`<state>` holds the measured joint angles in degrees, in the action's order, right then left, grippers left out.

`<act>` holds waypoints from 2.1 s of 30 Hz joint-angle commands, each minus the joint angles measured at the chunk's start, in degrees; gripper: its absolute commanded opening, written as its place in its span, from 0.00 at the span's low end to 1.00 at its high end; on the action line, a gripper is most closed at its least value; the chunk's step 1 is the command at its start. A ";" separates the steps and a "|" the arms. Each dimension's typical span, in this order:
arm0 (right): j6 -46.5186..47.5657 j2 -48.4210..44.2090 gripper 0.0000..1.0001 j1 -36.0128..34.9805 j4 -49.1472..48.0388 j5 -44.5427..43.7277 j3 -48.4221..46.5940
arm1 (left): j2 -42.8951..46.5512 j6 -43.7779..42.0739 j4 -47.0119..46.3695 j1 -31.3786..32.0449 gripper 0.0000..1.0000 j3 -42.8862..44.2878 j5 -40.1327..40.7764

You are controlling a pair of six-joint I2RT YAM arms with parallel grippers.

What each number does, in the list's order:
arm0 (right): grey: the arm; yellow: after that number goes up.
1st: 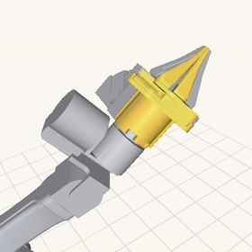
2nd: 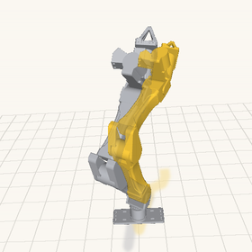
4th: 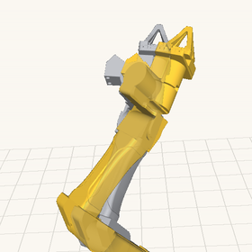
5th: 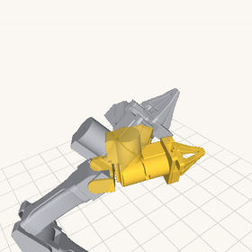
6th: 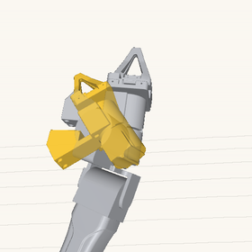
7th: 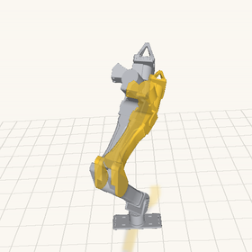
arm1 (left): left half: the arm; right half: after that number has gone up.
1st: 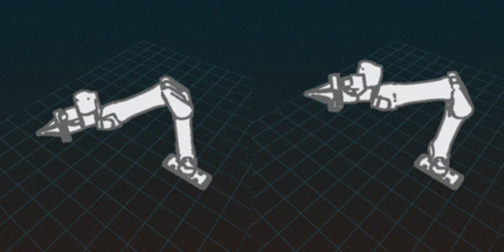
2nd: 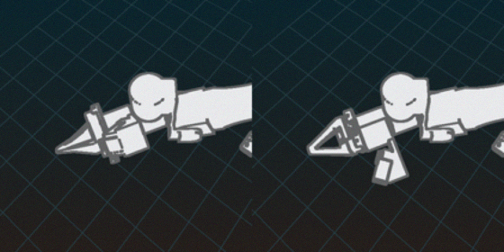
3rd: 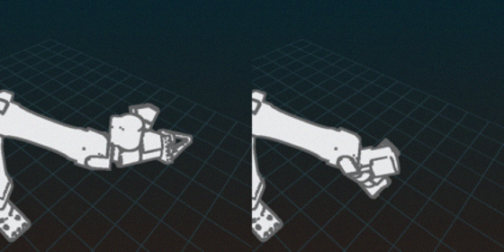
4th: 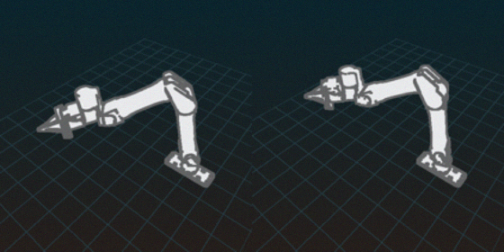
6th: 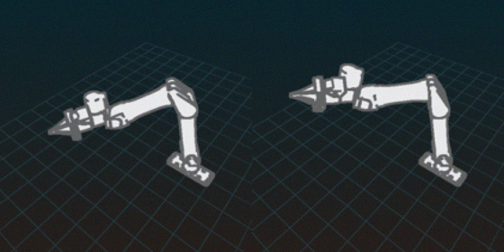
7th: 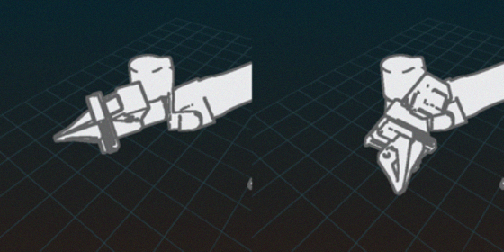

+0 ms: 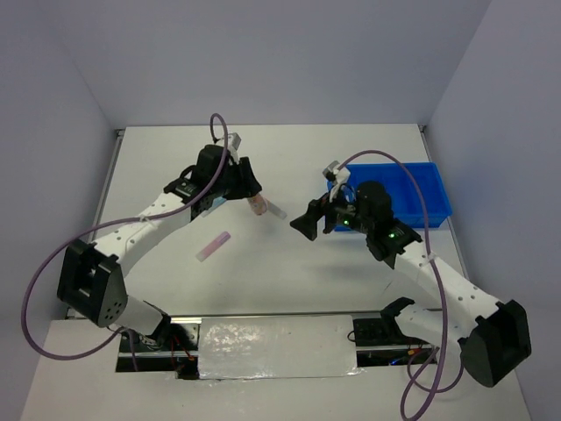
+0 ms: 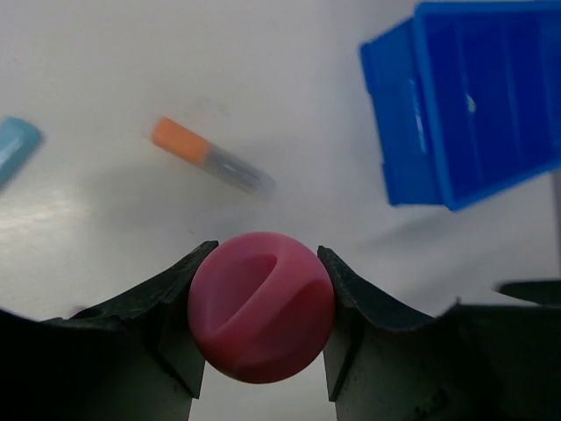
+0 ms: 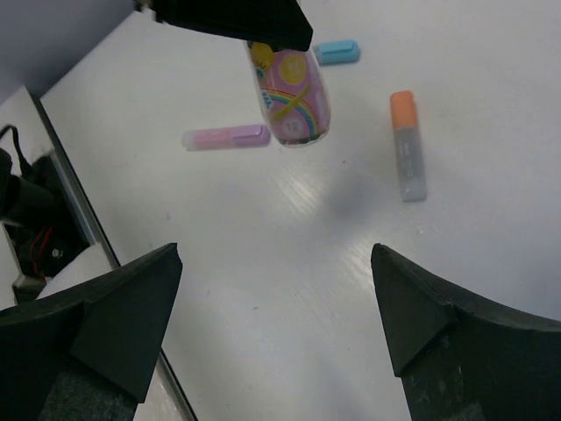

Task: Sort the stationery into containers
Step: Pick up the storage box at the center of the board, then place the storage box in the storage box.

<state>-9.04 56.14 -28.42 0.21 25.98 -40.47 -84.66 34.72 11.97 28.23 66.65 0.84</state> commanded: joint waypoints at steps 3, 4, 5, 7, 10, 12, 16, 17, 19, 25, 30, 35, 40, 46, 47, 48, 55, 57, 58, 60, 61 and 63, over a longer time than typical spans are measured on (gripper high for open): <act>3.94 5.12 0.95 -7.34 -2.49 -5.92 -4.35 | 6.08 8.43 -0.62 0.60 0.00 -4.33 -20.41; 3.85 6.16 0.95 -8.22 -2.84 -5.85 -4.44 | 7.31 9.39 -1.50 0.69 0.00 -4.69 -21.92; 3.68 6.78 0.95 -8.66 -3.11 -5.94 -4.71 | 7.84 10.01 -2.64 0.77 0.00 -5.82 -23.50; 3.33 8.27 0.93 -9.45 -3.72 -6.11 -5.41 | 9.51 12.02 -5.97 0.78 0.00 -6.97 -27.27; 2.27 9.51 0.92 -10.25 -5.74 -5.85 -5.50 | 10.92 13.87 -8.71 0.95 0.00 -8.90 -29.92; 1.66 10.56 0.92 -10.77 -6.79 -5.68 -5.93 | 11.19 14.50 -10.82 1.13 0.00 -9.78 -31.42; 0.60 13.38 0.91 -11.65 -7.85 -3.57 -7.43 | 10.84 17.12 -14.68 1.22 0.00 -11.63 -34.49; 0.08 14.08 0.90 -11.91 -8.03 -3.48 -8.13 | 10.75 17.66 -16.43 1.22 0.00 -11.89 -34.85; -0.63 15.84 0.86 -12.18 -8.38 -2.52 -8.49 | 10.40 17.93 -16.80 1.22 0.00 -11.90 -34.68; -2.39 14.97 0.03 -12.18 -11.46 -3.46 -5.77 | 9.17 15.82 -12.07 1.13 0.37 -7.00 -29.77; -1.60 13.64 0.00 -9.29 -5.76 -14.16 -4.44 | 8.37 11.52 4.61 -0.10 0.99 4.69 -10.40; 1.65 15.92 0.00 4.58 5.55 -24.55 -6.63 | 13.79 9.15 24.32 -2.74 0.99 15.96 8.37; 6.13 20.58 0.00 14.62 13.94 -43.42 -13.66 | 24.53 4.22 26.27 -2.74 0.99 8.09 8.49; 14.39 27.17 0.00 24.28 19.64 -52.52 -26.38 | 32.10 -0.35 31.70 -2.74 0.99 0.07 7.07; 15.10 29.53 0.00 26.56 20.79 -51.82 -27.81 | 33.76 -1.57 32.41 -2.74 0.99 -1.25 7.07; 16.23 30.77 0.00 27.19 21.15 -52.16 -30.87 | 34.64 -2.02 32.33 -2.83 0.99 -1.96 7.24; 19.23 38.51 0.01 27.99 25.89 -52.70 -36.35 | 38.52 -6.50 33.38 -2.74 0.99 -4.95 7.42; 19.06 38.69 0.05 27.99 25.72 -51.73 -35.65 | 38.78 -7.65 33.91 -2.74 0.99 -5.13 9.61; 18.88 39.04 0.09 27.99 25.46 -51.82 -34.95 | 38.78 -8.00 34.00 -2.83 0.99 -5.30 10.75; 18.62 39.83 0.17 27.90 25.54 -52.43 -34.42 | 38.78 -8.61 34.00 -2.74 0.99 -6.27 13.03; 18.36 41.06 0.20 27.98 25.98 -52.69 -34.33 | 38.78 -8.70 33.57 -2.83 0.99 -6.71 13.22; 17.13 42.99 0.29 27.99 27.90 -53.22 -35.46 | 39.13 -8.97 32.77 -2.74 0.99 -8.37 13.31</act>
<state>8.82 97.25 -0.14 26.46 -25.39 -74.54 -45.91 28.21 45.87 25.28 60.12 11.60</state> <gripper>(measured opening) 0.573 0.993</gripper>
